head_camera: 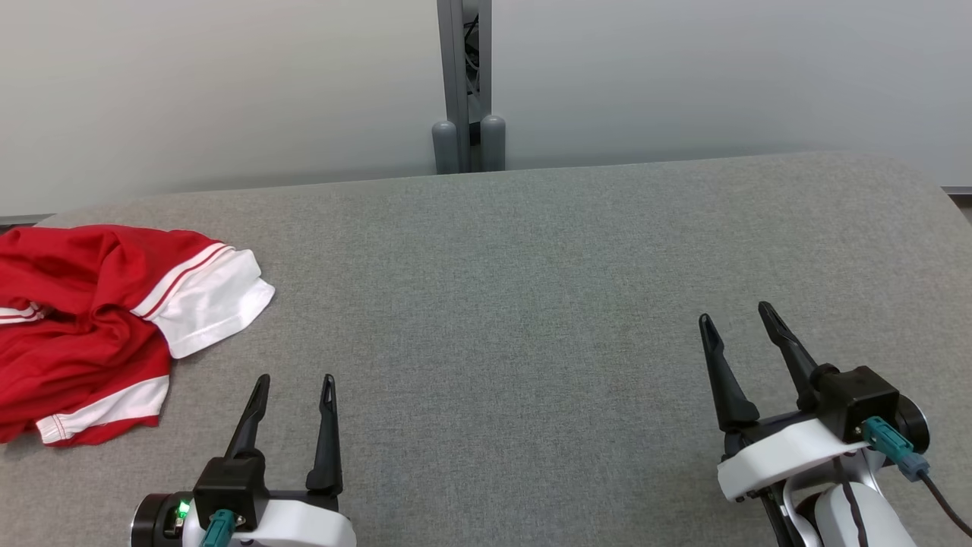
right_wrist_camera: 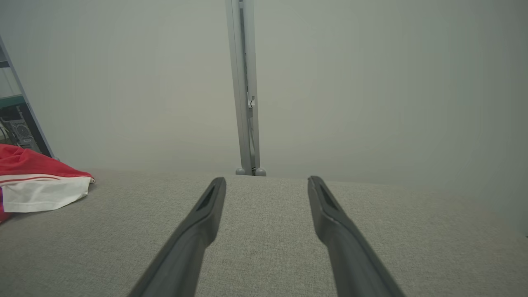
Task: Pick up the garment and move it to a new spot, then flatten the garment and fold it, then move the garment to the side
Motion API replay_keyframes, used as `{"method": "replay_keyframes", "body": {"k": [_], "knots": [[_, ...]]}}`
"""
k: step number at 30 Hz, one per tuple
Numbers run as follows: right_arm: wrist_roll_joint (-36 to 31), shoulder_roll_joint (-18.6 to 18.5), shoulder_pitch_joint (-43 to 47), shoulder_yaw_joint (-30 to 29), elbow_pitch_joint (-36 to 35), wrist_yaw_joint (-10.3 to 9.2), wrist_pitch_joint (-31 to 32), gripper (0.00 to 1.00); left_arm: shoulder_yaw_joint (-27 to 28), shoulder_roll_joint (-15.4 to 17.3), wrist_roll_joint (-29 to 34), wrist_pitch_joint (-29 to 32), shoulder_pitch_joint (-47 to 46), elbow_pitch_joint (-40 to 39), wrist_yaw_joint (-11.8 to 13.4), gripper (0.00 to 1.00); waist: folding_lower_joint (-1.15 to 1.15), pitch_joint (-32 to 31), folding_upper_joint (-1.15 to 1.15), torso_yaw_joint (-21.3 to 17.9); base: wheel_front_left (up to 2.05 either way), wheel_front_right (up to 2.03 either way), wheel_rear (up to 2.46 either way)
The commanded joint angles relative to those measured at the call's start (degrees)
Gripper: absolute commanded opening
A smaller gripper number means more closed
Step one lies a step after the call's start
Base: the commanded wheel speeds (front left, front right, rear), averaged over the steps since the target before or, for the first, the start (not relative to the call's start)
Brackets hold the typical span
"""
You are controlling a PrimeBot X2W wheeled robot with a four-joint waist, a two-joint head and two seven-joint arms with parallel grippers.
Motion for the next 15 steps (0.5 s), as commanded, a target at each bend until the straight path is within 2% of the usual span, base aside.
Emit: {"method": "replay_keyframes", "body": {"k": [1, 7, 15], "knots": [[-0.75, -0.53, -1.17, 0.43, 0.01, 0.11, -0.69, 1.0, 0.39, 0.28, 1.2, -0.27, 0.04, 0.12, 0.29, 1.0, 0.0, 0.08, 0.0, -0.04, 0.0, 0.0, 0.0], [-1.4, -0.56, -1.46, 0.69, 1.37, 0.11, -1.48, 1.0, 0.65, 0.22, 2.88, -0.74, 0.01, 1.32, -0.32, 1.0, 0.0, 0.33, 0.0, -0.15, 0.0, 0.0, 0.0], [-1.29, -0.61, -1.98, 1.17, 3.18, 0.12, -2.3, 1.0, 1.6, 0.16, 1.74, -1.08, 0.01, 2.39, -1.0, 1.0, 0.0, 0.33, 0.0, -0.58, 0.0, 0.0, 0.0]]}}
